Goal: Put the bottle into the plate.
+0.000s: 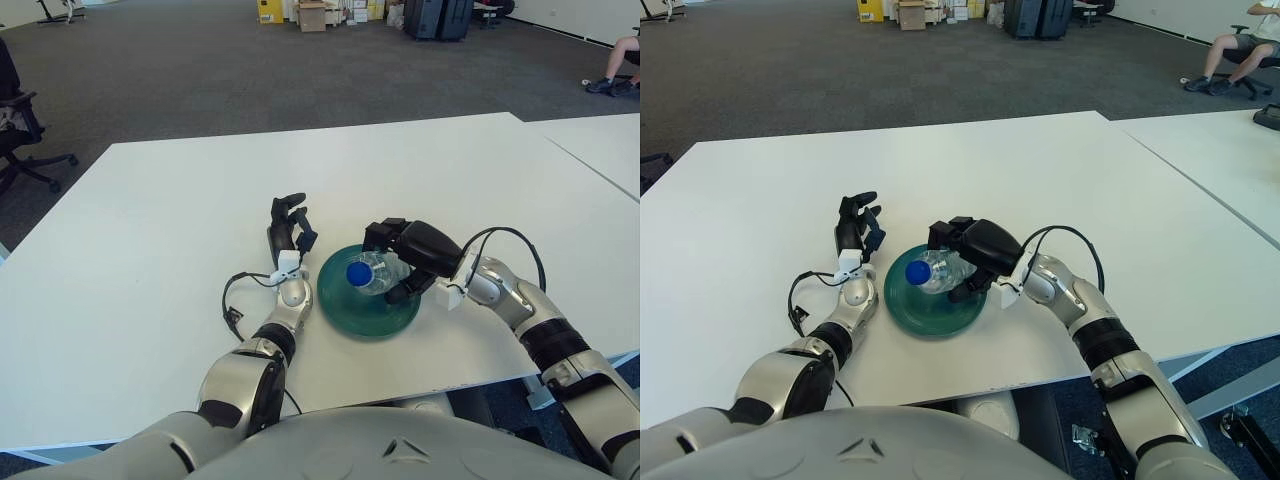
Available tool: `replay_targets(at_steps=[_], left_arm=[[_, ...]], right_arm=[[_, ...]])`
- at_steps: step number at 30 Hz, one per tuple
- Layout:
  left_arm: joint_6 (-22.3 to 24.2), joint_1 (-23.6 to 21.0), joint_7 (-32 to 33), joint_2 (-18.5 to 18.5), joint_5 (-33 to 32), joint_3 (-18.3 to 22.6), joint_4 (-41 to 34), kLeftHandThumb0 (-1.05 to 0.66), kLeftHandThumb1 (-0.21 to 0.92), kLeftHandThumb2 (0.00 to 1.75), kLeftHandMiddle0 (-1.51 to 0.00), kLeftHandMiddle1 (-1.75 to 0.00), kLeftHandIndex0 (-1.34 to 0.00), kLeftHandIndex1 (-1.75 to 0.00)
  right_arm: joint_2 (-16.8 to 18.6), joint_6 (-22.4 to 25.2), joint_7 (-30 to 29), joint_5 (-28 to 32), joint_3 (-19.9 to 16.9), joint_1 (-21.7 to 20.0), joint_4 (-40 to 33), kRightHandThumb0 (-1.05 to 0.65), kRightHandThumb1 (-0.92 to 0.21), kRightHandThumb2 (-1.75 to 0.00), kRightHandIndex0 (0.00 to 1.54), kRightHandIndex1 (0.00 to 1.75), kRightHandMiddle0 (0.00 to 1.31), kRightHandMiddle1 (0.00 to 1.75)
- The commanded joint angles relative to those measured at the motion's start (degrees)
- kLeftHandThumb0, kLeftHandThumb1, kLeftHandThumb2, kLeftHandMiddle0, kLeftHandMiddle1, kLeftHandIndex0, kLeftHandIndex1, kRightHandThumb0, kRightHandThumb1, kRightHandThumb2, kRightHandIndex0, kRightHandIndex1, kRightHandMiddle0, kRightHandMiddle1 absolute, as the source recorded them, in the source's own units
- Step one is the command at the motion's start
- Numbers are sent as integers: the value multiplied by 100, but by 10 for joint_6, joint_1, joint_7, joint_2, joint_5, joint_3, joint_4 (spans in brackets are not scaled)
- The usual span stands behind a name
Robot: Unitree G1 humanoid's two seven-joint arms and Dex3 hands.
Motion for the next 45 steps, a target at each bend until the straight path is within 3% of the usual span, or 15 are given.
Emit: replay_targets(at_steps=[1, 4, 8, 13, 28, 38, 42, 45], left_arm=[[-3, 12, 4, 6, 6, -3, 13, -69, 92, 92, -53, -67, -41, -120], [-6, 12, 2, 8, 7, -3, 14, -70, 92, 93, -53, -67, -41, -120], [-5, 11, -11, 8, -1, 3, 16, -68, 92, 91, -54, -67, -43, -120], [-9, 12, -10, 11, 2, 3, 17, -65, 92, 90, -52, -66, -43, -118], [-9, 15, -10, 14, 5, 0, 13, -64, 92, 91, -49, -67, -42, -118], [-7, 17, -9, 16, 4, 0, 9, -67, 92, 92, -48, -67, -41, -119], [-6, 19, -10, 16, 1, 2, 8, -67, 92, 92, -49, -68, -41, -119], [-6, 19, -13, 17, -2, 5, 7, -67, 92, 91, -50, -68, -42, -120]], right_arm=[[-9, 22, 23, -5, 4, -8, -18, -85, -92, -63, 30, 36, 4, 107], [-13, 30, 37, 0, 5, -8, -30, -92, -92, -67, 20, 19, 1, 82], [-26, 35, 57, 7, 1, -3, -53, -101, -92, -71, 6, 5, 0, 34], [-32, 40, 71, 17, 0, 1, -68, -104, -92, -71, 1, 1, 0, 7], [-35, 53, 94, 26, -2, 2, -99, -105, -92, -64, 0, 0, 0, 0], [-23, 60, 59, 17, -10, 6, -95, -105, -92, -68, 0, 0, 0, 0], [-18, 60, 50, 49, -27, -10, -73, -105, -92, -66, 0, 0, 0, 0], [-9, 56, 58, 113, -52, -44, -38, -105, -92, -62, 0, 0, 0, 0]])
